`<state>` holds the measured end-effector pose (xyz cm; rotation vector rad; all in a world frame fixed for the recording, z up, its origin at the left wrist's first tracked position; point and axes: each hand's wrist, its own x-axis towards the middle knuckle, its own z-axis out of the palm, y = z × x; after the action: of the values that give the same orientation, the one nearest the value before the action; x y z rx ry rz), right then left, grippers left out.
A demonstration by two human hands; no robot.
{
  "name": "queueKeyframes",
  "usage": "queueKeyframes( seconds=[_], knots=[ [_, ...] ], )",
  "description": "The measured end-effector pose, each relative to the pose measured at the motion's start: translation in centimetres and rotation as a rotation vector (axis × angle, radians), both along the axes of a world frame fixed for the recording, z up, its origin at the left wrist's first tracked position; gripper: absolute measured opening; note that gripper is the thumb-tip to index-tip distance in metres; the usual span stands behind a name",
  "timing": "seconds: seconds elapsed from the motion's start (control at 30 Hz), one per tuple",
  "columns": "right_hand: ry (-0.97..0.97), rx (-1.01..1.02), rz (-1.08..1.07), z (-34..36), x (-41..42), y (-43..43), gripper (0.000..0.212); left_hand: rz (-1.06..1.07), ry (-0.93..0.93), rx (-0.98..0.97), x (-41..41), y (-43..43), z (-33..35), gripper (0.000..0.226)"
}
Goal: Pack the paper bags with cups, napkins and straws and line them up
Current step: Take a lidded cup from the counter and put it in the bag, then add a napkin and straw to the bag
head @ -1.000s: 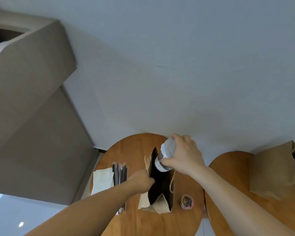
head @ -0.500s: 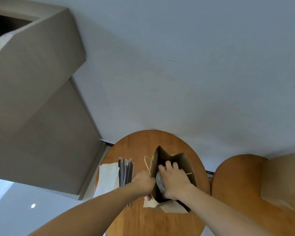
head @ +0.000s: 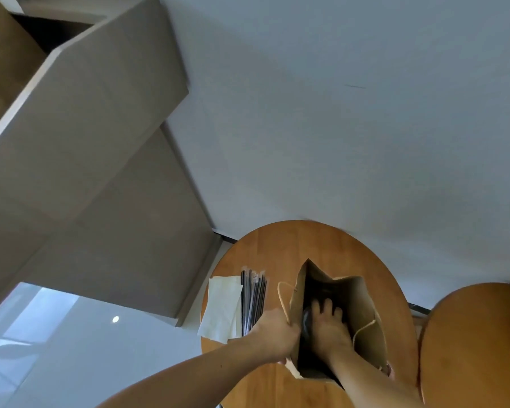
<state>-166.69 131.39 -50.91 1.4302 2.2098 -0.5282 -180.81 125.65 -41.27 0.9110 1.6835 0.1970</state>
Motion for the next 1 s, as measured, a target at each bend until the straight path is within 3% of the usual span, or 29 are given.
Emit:
queueKeyframes(
  seconds=[0.17,0.33,0.5,0.63,0.7,0.83,0.9,1.0],
  knots=[
    [0.03,0.0,-0.054,-0.6,-0.5,-0.6,0.065,-0.024,0.014,0.029,-0.2,-0.3,-0.6,0.027],
    [0.025,-0.077,-0.092,0.8,-0.4,-0.4,0.085,-0.077,-0.001,0.06,-0.5,-0.3,0.0,0.025],
    [0.134,-0.136,-0.142,5.6,-0.7,0.3,0.061,-0.203,-0.016,0.09,-0.8,0.4,1.5,0.039],
    [0.26,-0.117,-0.183,11.1,-0.6,1.9,0.035,-0.316,-0.046,0.137,-1.3,1.0,2.7,0.033],
    [0.342,-0.058,-0.271,14.2,-0.3,3.0,0.039,-0.339,-0.026,0.144,-1.9,1.4,2.9,0.034],
    [0.565,0.116,-0.367,19.4,-0.5,4.5,0.032,-0.441,-0.009,0.15,-3.6,1.7,2.7,0.07],
    [0.733,0.145,-0.398,20.8,-2.3,4.6,0.028,-0.472,0.012,0.148,-5.0,1.5,2.7,0.077],
    [0.892,0.078,-0.378,20.7,-6.5,3.4,0.024,-0.393,0.105,0.192,-7.7,1.1,2.4,0.054]
  ],
)
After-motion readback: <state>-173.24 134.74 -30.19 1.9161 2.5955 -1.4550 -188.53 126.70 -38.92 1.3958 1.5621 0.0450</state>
